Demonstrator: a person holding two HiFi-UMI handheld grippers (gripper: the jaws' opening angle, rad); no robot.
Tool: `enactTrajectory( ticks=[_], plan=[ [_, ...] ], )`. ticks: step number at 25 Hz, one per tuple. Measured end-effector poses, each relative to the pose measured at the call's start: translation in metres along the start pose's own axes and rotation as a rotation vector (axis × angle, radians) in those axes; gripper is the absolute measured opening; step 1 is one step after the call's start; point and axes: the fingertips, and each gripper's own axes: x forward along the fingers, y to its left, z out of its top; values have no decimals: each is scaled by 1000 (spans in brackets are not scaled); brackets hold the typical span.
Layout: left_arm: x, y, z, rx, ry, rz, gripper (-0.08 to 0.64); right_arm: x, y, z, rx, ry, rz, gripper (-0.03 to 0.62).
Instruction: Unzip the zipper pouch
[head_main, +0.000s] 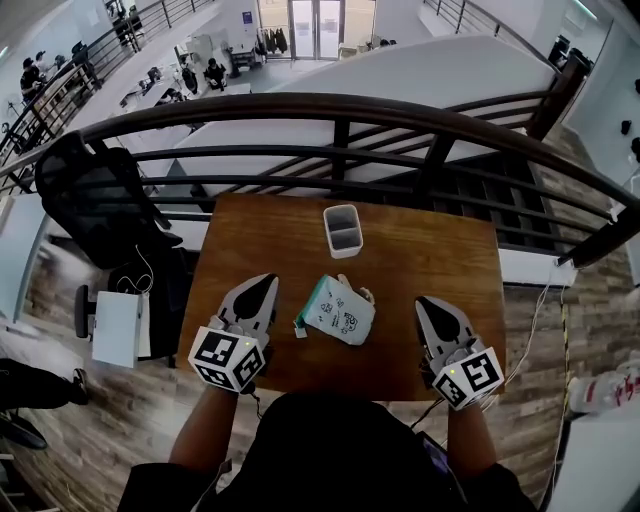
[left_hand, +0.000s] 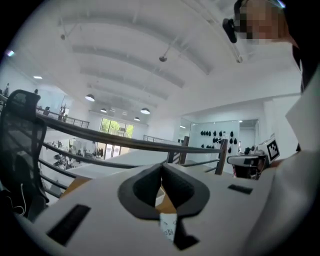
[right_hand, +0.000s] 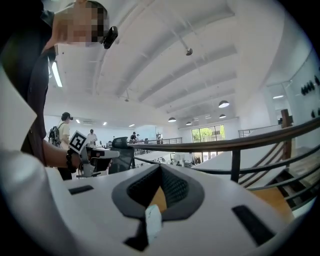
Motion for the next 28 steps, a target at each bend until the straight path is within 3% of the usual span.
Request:
enactTrajectory(
  ticks=[8, 16, 28],
  plan=[
    [-20, 9, 31, -30, -146, -50, 14, -11, -17, 3, 75, -27, -47, -6],
    [-25, 9, 28, -83, -154, -60, 14, -6, -12, 1, 67, -17, -30, -6],
    [-25, 10, 21, 15, -138, -37, 14, 0, -2, -12, 51, 26, -2, -6]
  ],
)
